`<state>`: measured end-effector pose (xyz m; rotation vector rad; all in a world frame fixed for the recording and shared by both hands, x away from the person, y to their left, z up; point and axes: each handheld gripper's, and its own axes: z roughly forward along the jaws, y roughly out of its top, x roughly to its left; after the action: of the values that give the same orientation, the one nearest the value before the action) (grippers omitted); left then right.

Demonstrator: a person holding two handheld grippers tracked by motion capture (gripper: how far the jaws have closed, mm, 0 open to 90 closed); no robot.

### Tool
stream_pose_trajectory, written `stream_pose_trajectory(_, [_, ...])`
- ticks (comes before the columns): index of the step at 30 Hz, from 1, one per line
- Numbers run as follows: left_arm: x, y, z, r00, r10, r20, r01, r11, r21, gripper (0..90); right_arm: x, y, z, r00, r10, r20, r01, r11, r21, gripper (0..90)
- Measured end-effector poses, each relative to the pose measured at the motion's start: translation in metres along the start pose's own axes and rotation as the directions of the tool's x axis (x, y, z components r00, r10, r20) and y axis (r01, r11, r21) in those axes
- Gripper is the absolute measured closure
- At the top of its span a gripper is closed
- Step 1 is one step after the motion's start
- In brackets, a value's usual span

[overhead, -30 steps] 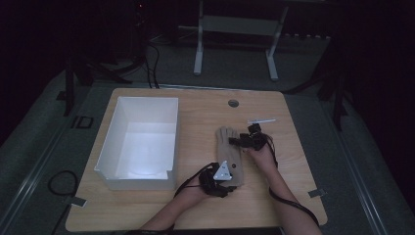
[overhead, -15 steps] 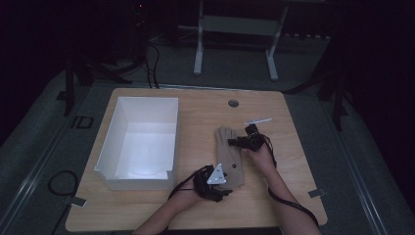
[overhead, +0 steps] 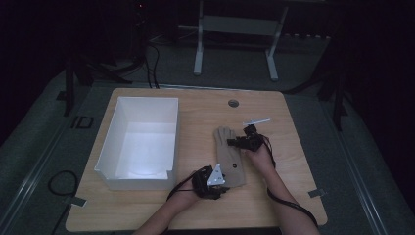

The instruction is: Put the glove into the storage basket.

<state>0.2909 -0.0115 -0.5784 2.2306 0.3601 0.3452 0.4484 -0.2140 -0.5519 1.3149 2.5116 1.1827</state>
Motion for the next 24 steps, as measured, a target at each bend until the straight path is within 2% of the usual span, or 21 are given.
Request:
stream_pose_trajectory(2, [0.0, 0.0, 0.001, 0.9987, 0.007, -0.051, -0.007, 0.9999, 0.008, 71.9, 0.001, 0.0, 0.001, 1.0, 0.007, -0.004, -0.007, 1.0, -0.001, 68.3])
stream_pose_trajectory(3, [0.004, 0.001, 0.0, 0.9989, -0.033, -0.033, 0.033, 0.9994, 0.009, 77.8, 0.001, 0.001, 0.001, 0.9999, 0.009, -0.007, -0.009, 1.0, -0.001, 68.8])
stream_pose_trajectory(4, [0.009, 0.002, 0.0, 0.9963, -0.086, -0.002, 0.086, 0.9962, 0.013, 79.9, 0.001, 0.001, 0.001, 0.9999, 0.009, -0.012, -0.01, 1.0, -0.003, 69.9])
stream_pose_trajectory(5, [0.012, 0.003, 0.0, 0.9918, -0.126, 0.023, 0.126, 0.9919, 0.018, 80.8, 0.0, 0.001, 0.001, 0.9996, 0.016, -0.023, -0.016, 1.0, -0.003, 70.3])
stream_pose_trajectory(6, [0.016, 0.003, 0.0, 0.988, -0.149, 0.043, 0.147, 0.9887, 0.028, 81.3, 0.0, 0.002, 0.001, 0.9992, 0.028, -0.028, -0.028, 1.0, -0.004, 71.1])
stream_pose_trajectory(7, [0.019, 0.004, 0.0, 0.9804, -0.185, 0.066, 0.184, 0.9825, 0.03, 81.6, -0.001, 0.002, 0.0, 0.9988, 0.033, -0.036, -0.033, 0.999, -0.007, 72.4])
stream_pose_trajectory(8, [0.021, 0.004, 0.0, 0.9713, -0.223, 0.084, 0.221, 0.9748, 0.031, 81.8, -0.002, 0.002, 0.0, 0.9981, 0.043, -0.045, -0.044, 0.999, -0.012, 73.2])
stream_pose_trajectory(9, [0.025, 0.003, 0.001, 0.9559, -0.271, 0.114, 0.269, 0.9627, 0.033, 82.0, -0.003, 0.002, 0.0, 0.9974, 0.05, -0.052, -0.051, 0.999, -0.014, 74.1])
stream_pose_trajectory(10, [0.031, 0.0, 0.002, 0.9223, -0.354, 0.156, 0.353, 0.935, 0.029, 82.1, -0.003, 0.002, 0.0, 0.9969, 0.055, -0.056, -0.056, 0.998, -0.015, 75.3])
stream_pose_trajectory(11, [0.034, -0.003, 0.002, 0.9046, -0.388, 0.177, 0.39, 0.9205, 0.023, 82.1, -0.004, 0.001, -0.001, 0.9954, 0.068, -0.068, -0.07, 0.997, -0.025, 76.1])
stream_pose_trajectory(12, [0.035, -0.004, 0.002, 0.897, -0.401, 0.187, 0.405, 0.9142, 0.015, 82.2, -0.005, 0.001, -0.001, 0.9952, 0.07, -0.069, -0.071, 0.997, -0.023, 76.4])
stream_pose_trajectory(13, [0.035, -0.005, 0.002, 0.8973, -0.4, 0.187, 0.405, 0.9142, 0.011, 82.2, -0.005, 0.001, -0.002, 0.9945, 0.076, -0.072, -0.078, 0.996, -0.03, 77.3])
stream_pose_trajectory(14, [0.033, -0.004, 0.001, 0.9101, -0.377, 0.172, 0.381, 0.9245, 0.01, 82.2, -0.005, 0.002, -0.003, 0.9937, 0.08, -0.078, -0.083, 0.996, -0.036, 77.9])
stream_pose_trajectory(15, [0.03, -0.002, 0.001, 0.9203, -0.358, 0.157, 0.361, 0.9324, 0.01, 82.2, -0.004, 0.002, -0.004, 0.9945, 0.074, -0.074, -0.077, 0.996, -0.039, 78.4])
stream_pose_trajectory(17, [0.028, 0.001, 0.0, 0.9328, -0.331, 0.143, 0.331, 0.9433, 0.019, 82.3, -0.004, 0.003, -0.006, 0.9927, 0.083, -0.088, -0.087, 0.995, -0.049, 78.7])
stream_pose_trajectory(20, [0.025, 0.007, -0.001, 0.9479, -0.293, 0.125, 0.29, 0.9562, 0.042, 82.5, -0.003, 0.005, -0.01, 0.9915, 0.086, -0.098, -0.092, 0.994, -0.052, 79.2])
stream_pose_trajectory(24, [0.025, 0.013, -0.006, 0.9503, -0.286, 0.124, 0.283, 0.9584, 0.039, 82.5, -0.001, 0.008, -0.015, 0.9916, 0.08, -0.101, -0.087, 0.994, -0.062, 79.7])
